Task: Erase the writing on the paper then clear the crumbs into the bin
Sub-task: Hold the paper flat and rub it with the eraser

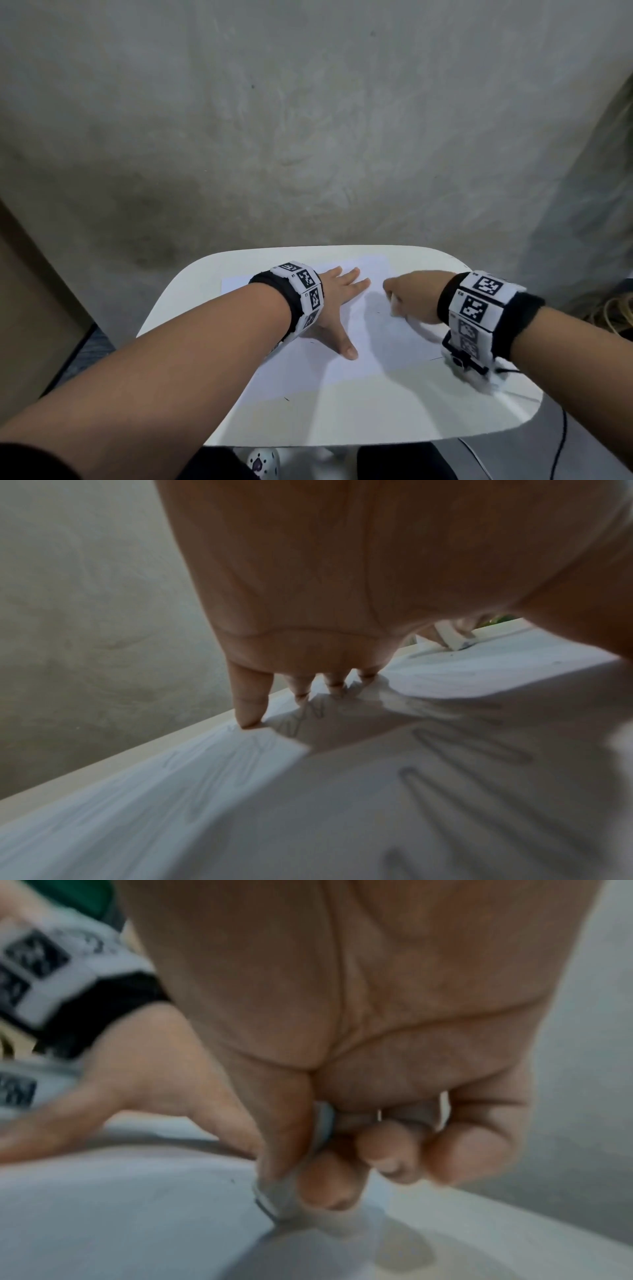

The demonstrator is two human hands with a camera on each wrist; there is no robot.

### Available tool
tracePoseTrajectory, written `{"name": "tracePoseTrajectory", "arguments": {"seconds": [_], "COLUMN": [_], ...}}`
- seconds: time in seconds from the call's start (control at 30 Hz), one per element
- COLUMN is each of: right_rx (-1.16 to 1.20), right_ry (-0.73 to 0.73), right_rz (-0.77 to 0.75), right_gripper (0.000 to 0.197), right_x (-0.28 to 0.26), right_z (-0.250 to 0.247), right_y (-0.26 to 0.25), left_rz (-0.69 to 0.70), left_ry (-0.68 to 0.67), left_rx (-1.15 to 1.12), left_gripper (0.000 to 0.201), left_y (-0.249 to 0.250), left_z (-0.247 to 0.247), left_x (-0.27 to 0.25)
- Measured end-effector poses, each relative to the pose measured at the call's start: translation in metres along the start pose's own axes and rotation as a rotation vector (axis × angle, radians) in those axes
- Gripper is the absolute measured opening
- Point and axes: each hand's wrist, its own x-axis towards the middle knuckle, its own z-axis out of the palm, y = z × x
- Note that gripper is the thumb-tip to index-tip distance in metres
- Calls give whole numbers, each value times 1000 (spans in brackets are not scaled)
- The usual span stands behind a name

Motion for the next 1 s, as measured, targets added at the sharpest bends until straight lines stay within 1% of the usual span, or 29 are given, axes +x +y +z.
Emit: {"name": "tracePoseTrajectory", "arguments": {"seconds": [0.07,0.13,0.17,0.27,0.3,0.37,0.43,0.5,0.53,0.57,0.63,0.67,0.7,0.73,0.8,0.87,0.93,1.0], "right_rx": [-31,-26,-28,-36,-55,-90,-57,-40,-83,-126,-123,-118,-98,-52,15,8,12,-34], "right_ry": [35,13,-9,18,28,-16,-35,25,52,44,-34,-52,-37,-13,49,64,43,15], "right_rz": [-19,-106,-100,24,26,-49,-102,-48,-2,6,-65,-103,-114,-81,11,25,14,22], "right_gripper": [21,29,31,33,37,44,38,31,31,34,42,43,40,36,21,8,7,9], "right_x": [2,1,2,10,11,8,11,19,20,20,17,13,14,18,23,25,27,25], "right_z": [3,6,3,-13,-16,-13,-11,-16,-18,-17,-14,-13,-13,-15,-16,-17,-16,-17], "right_y": [-6,-18,-18,-8,-11,-25,-28,-18,-17,-18,-29,-32,-31,-25,-14,-11,-10,-16], "left_rz": [3,0,1,3,5,11,9,8,8,7,4,5,8,12,16,14,4,-9], "left_ry": [-2,-3,-1,6,9,11,-1,-12,-9,-5,7,7,1,-5,-11,-24,-38,-38], "left_rx": [-6,-4,0,1,-12,-34,-24,-3,-3,-16,-53,-56,-47,-35,-29,-31,-29,-33], "left_gripper": [127,128,127,126,127,129,130,130,130,131,132,131,130,130,132,132,132,132], "left_y": [0,0,0,0,0,-1,-2,-2,-2,-3,-3,-3,-3,-3,-5,-12,-21,-28], "left_z": [0,0,-1,0,1,0,-1,0,0,1,0,-1,-1,0,3,5,6,9], "left_x": [0,0,0,0,1,3,5,5,4,4,4,5,5,5,4,-1,-7,-10]}}
